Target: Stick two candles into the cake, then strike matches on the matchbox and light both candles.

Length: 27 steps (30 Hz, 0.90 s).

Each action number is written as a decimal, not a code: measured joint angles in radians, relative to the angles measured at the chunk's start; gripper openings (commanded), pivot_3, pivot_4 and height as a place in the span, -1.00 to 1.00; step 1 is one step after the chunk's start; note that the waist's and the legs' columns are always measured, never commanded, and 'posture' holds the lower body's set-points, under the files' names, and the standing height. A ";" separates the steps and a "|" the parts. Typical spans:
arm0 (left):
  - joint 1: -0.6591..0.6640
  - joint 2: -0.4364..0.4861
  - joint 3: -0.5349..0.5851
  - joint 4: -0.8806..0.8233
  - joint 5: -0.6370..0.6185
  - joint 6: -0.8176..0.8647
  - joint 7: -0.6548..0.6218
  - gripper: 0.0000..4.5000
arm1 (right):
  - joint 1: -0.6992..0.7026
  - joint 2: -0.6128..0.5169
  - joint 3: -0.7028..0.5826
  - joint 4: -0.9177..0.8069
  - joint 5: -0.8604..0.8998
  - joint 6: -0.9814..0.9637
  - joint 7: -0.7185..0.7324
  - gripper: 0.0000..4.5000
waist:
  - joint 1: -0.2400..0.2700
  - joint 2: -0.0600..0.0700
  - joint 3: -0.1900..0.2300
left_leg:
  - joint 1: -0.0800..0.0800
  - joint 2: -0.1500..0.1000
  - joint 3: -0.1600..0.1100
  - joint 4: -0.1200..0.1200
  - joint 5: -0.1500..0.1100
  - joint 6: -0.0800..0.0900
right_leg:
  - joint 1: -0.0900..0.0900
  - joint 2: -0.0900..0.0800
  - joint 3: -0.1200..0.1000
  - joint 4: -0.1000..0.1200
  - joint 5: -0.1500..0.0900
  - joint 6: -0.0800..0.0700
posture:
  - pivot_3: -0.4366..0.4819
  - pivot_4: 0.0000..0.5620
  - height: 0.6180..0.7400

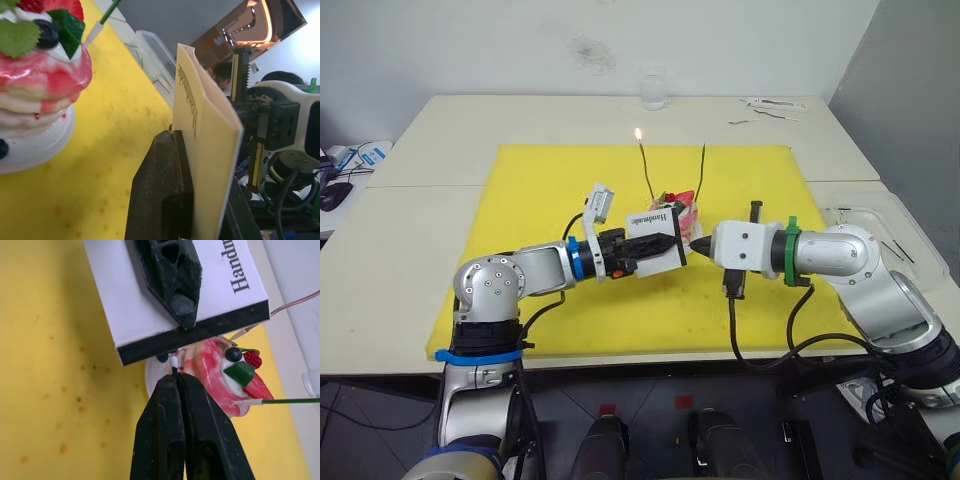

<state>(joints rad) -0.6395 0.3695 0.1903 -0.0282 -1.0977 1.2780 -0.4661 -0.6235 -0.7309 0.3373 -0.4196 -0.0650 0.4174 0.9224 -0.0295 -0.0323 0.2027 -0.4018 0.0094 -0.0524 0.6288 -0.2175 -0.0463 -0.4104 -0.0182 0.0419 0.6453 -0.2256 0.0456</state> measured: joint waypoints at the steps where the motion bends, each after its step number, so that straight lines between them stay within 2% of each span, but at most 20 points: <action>1: 0.000 0.000 0.002 0.000 0.001 0.000 -0.002 -1.00 | 0.000 -0.002 -0.001 -0.001 0.000 0.000 0.001 -1.00 | 0.000 0.000 0.000 | 0.000 0.000 0.000 0.000 0.000 0.000 | 0.000 0.000 0.000 0.000 0.000 0.000 | -0.05 -0.47 1.00; 27: -0.001 -0.013 -0.006 0.000 0.007 -0.001 -0.007 -1.00 | -0.018 0.024 0.001 -0.015 -0.018 0.002 0.016 -1.00 | 0.000 0.000 0.000 | 0.000 0.000 0.000 0.000 0.000 0.000 | 0.000 0.000 0.000 0.000 0.000 0.000 | -0.05 -0.47 1.00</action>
<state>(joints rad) -0.6406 0.3563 0.1847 -0.0280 -1.0907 1.2773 -0.4730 -0.6414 -0.7068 0.3388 -0.4342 -0.0829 0.4199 0.9380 -0.0295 -0.0323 0.2027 -0.4017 0.0094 -0.0526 0.6289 -0.2175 -0.0463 -0.4102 -0.0182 0.0418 0.6454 -0.2256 0.0457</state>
